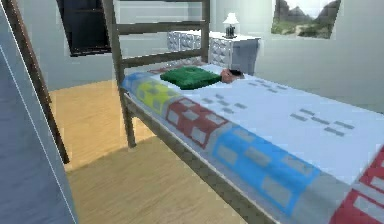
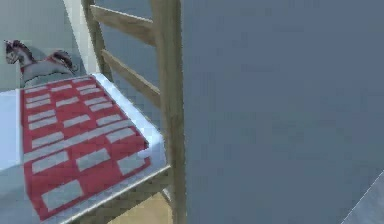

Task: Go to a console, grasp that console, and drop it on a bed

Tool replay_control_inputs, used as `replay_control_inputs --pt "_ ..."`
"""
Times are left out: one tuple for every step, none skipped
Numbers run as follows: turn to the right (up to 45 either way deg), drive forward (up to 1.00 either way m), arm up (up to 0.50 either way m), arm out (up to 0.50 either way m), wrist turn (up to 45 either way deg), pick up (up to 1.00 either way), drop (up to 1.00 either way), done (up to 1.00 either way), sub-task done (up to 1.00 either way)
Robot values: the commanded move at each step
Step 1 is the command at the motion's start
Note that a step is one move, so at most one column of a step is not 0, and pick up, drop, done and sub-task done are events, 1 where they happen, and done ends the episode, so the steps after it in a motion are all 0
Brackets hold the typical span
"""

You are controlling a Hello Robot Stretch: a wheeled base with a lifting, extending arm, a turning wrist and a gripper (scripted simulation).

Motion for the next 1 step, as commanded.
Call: replay_control_inputs --pt "0.0 0.55 0.0 0.0 0.0 0.0 0.0 0.0 0.0"
